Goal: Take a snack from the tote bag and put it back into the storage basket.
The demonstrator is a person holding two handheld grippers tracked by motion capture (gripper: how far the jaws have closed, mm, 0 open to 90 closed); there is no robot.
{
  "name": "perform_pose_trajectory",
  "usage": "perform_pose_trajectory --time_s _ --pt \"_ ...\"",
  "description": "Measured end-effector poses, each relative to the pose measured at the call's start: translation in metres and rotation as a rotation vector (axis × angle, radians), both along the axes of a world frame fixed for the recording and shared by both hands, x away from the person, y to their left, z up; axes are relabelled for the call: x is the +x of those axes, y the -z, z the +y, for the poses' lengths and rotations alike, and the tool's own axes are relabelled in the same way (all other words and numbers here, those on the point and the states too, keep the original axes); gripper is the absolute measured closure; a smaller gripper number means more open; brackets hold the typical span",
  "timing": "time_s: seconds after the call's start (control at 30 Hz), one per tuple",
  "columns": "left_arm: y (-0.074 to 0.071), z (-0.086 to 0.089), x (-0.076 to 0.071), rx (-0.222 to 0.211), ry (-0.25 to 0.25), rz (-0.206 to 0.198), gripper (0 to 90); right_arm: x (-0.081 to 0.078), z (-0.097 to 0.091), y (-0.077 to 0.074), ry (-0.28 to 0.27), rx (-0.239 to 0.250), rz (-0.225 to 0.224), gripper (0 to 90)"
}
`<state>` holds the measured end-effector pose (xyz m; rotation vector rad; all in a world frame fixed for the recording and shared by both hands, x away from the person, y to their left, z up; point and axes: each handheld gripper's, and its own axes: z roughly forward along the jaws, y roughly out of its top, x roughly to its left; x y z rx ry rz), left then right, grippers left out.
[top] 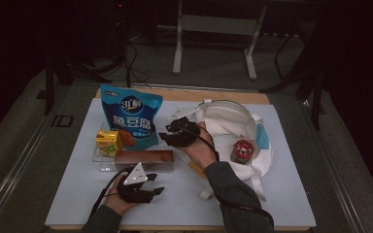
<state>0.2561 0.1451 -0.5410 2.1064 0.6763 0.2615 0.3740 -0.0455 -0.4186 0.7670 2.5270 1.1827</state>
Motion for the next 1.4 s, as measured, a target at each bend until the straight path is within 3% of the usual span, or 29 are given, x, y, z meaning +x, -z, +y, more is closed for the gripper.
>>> perform_pose_trajectory --time_s 0.43,0.8,1.2,1.4 --pt "0.0 0.0 0.0 0.0 -0.002 0.001 43.3 -0.006 -0.02 -0.011 -0.015 0.011 -0.012 60.0" --pt "0.0 0.001 0.001 -0.004 -0.004 0.006 43.1 -0.001 -0.045 -0.027 0.027 0.051 -0.034 59.6" --pt "0.0 0.001 0.001 -0.003 -0.003 0.007 43.1 0.001 -0.068 -0.025 0.047 0.029 -0.034 67.2" --pt "0.0 0.0 0.001 -0.001 0.0 0.007 43.1 0.001 -0.08 -0.028 0.066 0.044 -0.042 68.4"
